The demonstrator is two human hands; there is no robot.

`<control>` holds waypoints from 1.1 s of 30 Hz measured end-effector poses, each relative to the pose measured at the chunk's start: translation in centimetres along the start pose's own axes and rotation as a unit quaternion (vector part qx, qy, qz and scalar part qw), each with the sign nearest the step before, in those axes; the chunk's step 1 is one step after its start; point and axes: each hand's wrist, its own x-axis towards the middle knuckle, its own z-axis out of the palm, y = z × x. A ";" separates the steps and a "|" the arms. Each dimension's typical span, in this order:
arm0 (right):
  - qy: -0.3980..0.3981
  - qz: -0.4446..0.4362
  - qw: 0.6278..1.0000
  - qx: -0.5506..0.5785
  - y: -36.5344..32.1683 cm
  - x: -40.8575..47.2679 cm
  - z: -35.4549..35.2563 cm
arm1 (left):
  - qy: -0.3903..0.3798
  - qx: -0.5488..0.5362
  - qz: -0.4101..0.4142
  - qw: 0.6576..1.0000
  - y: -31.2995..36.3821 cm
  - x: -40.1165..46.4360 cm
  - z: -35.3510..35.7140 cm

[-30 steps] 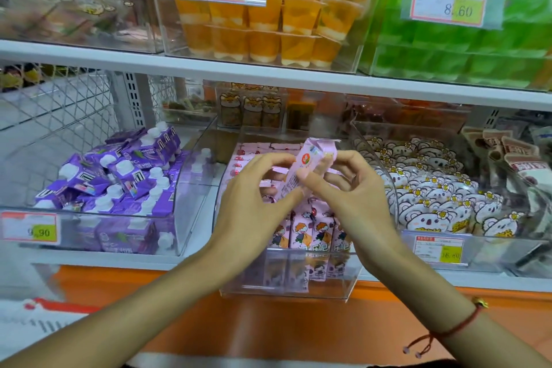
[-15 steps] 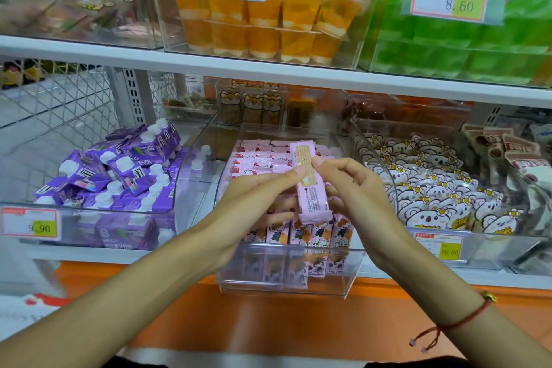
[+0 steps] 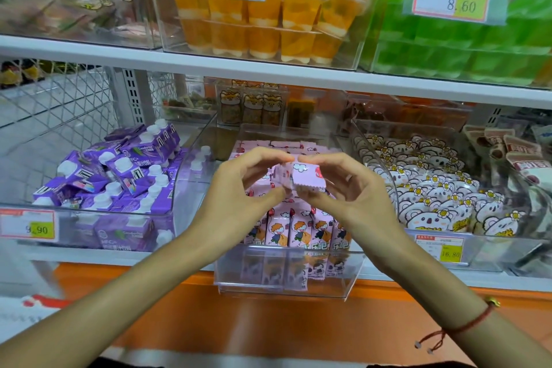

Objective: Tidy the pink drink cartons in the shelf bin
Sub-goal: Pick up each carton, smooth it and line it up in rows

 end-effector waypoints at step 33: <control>-0.065 0.004 0.917 -0.393 1.1 -0.7 -0.5 | 0.159 0.010 -0.014 0.987 -0.5 2.4 -1.0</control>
